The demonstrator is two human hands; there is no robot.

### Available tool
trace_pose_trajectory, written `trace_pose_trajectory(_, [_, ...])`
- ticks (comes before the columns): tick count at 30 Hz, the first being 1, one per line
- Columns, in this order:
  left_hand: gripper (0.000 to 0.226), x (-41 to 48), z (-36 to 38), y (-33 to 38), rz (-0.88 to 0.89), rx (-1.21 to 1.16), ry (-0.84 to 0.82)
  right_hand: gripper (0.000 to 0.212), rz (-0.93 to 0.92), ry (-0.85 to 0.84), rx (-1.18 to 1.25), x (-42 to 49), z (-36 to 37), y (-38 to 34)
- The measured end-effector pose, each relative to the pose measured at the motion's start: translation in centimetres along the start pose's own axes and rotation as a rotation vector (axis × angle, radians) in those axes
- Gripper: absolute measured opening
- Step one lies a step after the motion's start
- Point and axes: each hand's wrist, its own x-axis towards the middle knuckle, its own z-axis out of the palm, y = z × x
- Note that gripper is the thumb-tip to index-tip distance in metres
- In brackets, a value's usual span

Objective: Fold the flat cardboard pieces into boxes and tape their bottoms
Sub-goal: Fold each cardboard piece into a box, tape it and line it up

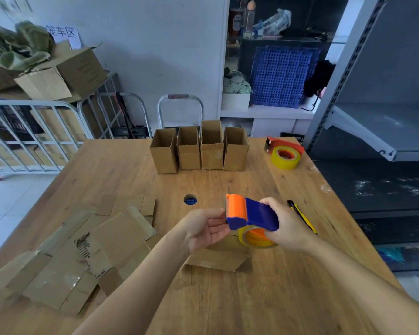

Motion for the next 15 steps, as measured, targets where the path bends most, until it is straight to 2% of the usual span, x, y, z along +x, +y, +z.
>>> trace_pose_trajectory(4, [0.023, 0.00, -0.39, 0.41, 0.012, 0.079, 0.014, 0.058, -0.006, -0.010, 0.017, -0.01, 0.02, 0.02])
trace_pose_trajectory(9, [0.020, 0.03, -0.38, -0.04, -0.033, -0.070, 0.041, 0.058, -0.017, -0.017, 0.018, -0.12, -0.01, 0.27])
trace_pose_trajectory(12, [0.030, -0.24, -0.13, -0.27, 0.008, -0.017, -0.009, 0.058, -0.014, -0.015, 0.023, -0.14, 0.02, 0.49])
trace_pose_trajectory(15, [0.023, -0.45, 0.17, -0.27, 0.057, 0.027, -0.052, 0.058, -0.014, -0.012, 0.021, -0.07, 0.08, 0.58])
